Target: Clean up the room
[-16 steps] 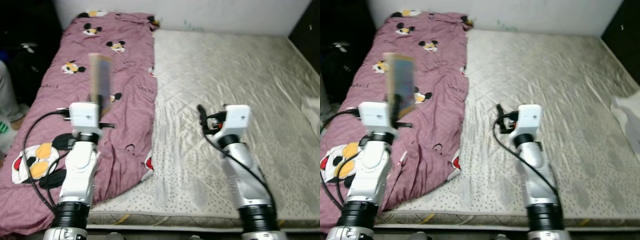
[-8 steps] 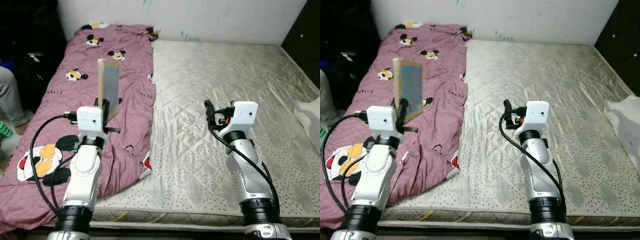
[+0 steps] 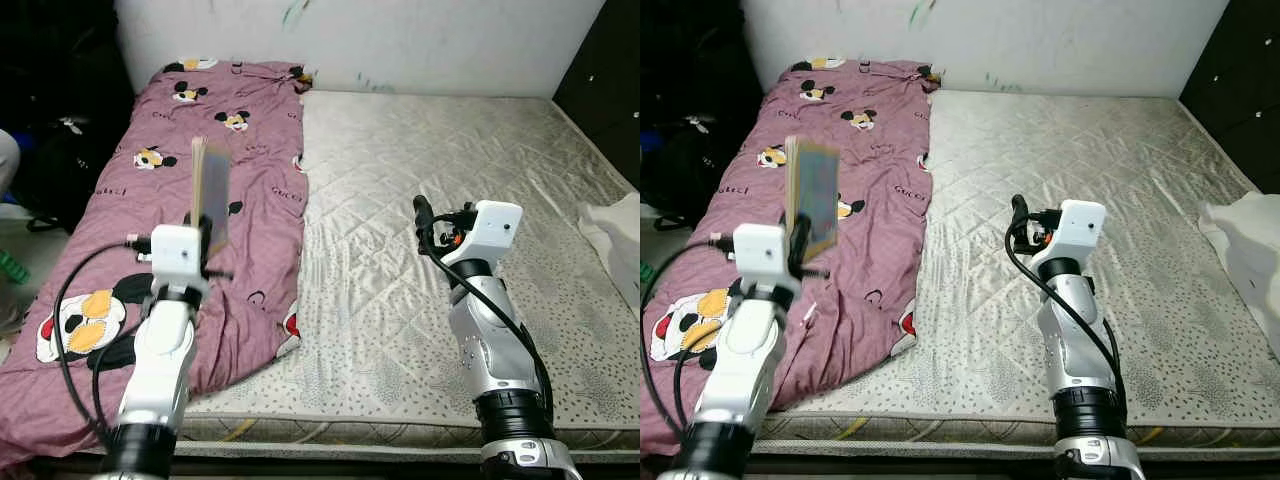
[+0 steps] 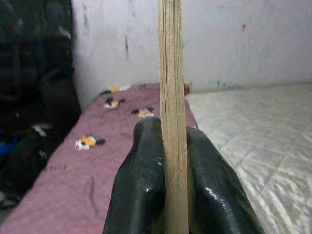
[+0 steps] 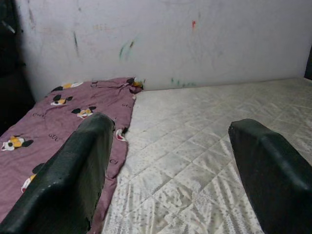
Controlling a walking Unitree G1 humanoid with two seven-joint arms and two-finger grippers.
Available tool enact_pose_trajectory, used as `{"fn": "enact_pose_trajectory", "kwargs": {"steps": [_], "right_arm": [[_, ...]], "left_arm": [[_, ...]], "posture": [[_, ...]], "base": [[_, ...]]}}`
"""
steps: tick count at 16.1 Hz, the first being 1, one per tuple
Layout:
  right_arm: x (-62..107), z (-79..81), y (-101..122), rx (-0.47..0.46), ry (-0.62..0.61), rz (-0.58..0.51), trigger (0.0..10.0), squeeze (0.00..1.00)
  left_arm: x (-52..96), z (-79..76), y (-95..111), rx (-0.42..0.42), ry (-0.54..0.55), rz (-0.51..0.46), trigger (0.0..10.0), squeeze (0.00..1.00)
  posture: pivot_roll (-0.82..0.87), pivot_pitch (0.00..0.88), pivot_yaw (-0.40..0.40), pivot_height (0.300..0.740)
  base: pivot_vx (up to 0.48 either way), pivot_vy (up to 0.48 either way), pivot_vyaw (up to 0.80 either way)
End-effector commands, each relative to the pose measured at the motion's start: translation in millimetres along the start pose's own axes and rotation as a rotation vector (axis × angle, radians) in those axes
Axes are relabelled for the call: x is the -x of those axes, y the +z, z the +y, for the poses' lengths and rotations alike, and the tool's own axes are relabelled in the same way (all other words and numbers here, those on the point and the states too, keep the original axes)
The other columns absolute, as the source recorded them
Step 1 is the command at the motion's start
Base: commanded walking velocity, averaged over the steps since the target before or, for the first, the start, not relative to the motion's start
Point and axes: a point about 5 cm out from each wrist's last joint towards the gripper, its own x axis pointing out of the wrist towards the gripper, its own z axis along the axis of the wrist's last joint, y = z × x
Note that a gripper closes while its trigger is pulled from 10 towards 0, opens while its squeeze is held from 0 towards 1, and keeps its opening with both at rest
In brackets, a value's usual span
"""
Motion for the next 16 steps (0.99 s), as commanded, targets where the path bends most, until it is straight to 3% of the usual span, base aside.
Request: {"fn": "enact_pose_trajectory", "kwargs": {"steps": [1, 4, 6, 9, 11, 13, 16], "right_arm": [[2.2, -5.2, 4, -0.004, -0.015, -0.015, 10.0, 0.00], [12.1, -14.5, -1, -0.008, -0.049, -0.003, 10.0, 0.00], [11.2, -9.4, -1, -0.022, -0.032, 0.006, 10.0, 0.00], [10.1, -2.9, -1, -0.028, -0.005, 0.009, 10.0, 0.00], [13.1, -2.1, -8, -0.034, -0.006, 0.035, 10.0, 0.00], [8.3, 4.5, 0, -0.017, 0.037, 0.018, 10.0, 0.00], [9.5, -3.6, -1, -0.007, 0.012, 0.023, 10.0, 0.00]], "left_arm": [[-1.2, -2.1, 13, 0.030, -0.021, -0.058, 10.0, 0.00], [6.1, -19.3, 15, 0.082, -0.111, -0.046, 10.0, 0.00], [9.4, -29.7, 20, 0.117, -0.189, -0.039, 10.0, 0.00], [14.7, -32.7, 25, 0.080, -0.213, -0.060, 10.0, 0.00], [19.0, -31.1, 18, 0.051, -0.164, -0.011, 10.0, 0.00], [17.4, -33.6, 25, 0.064, -0.176, -0.021, 10.0, 0.00], [21.6, -35.5, 23, 0.066, -0.194, -0.009, 10.0, 0.00]], "posture": [[-0.07, 0.000, 0.008, 0.740], [-0.09, 0.000, 0.010, 0.740], [-0.07, 0.000, 0.003, 0.740], [-0.06, 0.000, -0.003, 0.740], [-0.05, 0.000, -0.014, 0.740], [-0.06, 0.020, -0.021, 0.740], [-0.06, 0.038, -0.017, 0.740]], "base": [[0.000, 0.000, 0.00], [0.000, 0.000, 0.00], [0.000, 0.000, -0.23], [0.000, 0.000, -0.68], [0.000, 0.000, -0.57], [0.000, 0.000, 0.00], [0.000, 0.000, 0.00]]}}
